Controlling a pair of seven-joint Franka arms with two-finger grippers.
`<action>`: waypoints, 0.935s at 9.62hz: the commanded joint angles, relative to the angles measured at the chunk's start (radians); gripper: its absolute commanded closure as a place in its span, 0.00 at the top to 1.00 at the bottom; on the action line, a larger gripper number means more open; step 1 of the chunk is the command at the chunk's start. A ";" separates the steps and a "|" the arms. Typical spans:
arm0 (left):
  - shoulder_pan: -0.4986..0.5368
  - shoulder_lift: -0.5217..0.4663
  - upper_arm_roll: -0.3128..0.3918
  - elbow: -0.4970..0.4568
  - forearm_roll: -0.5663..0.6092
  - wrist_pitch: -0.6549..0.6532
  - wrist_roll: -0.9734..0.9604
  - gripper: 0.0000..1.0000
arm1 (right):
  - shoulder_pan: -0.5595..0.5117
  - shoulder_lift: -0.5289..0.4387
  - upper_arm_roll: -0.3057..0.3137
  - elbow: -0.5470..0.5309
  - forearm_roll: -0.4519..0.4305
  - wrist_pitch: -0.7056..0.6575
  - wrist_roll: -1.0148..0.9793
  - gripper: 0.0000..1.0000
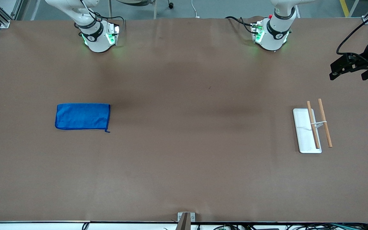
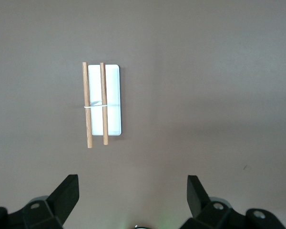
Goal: Right arm passes towel to left arm to hang
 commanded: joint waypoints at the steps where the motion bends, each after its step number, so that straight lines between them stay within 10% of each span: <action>1: 0.000 0.000 -0.010 -0.021 0.021 -0.012 -0.014 1.00 | 0.008 -0.012 0.008 0.002 0.003 -0.010 0.000 1.00; 4: 0.004 0.002 -0.008 -0.022 0.013 -0.012 0.008 1.00 | 0.040 0.022 0.010 -0.103 0.006 -0.011 -0.072 1.00; 9: -0.002 0.005 -0.010 -0.018 0.006 -0.009 0.008 1.00 | 0.027 0.025 0.007 -0.690 0.006 0.560 -0.179 1.00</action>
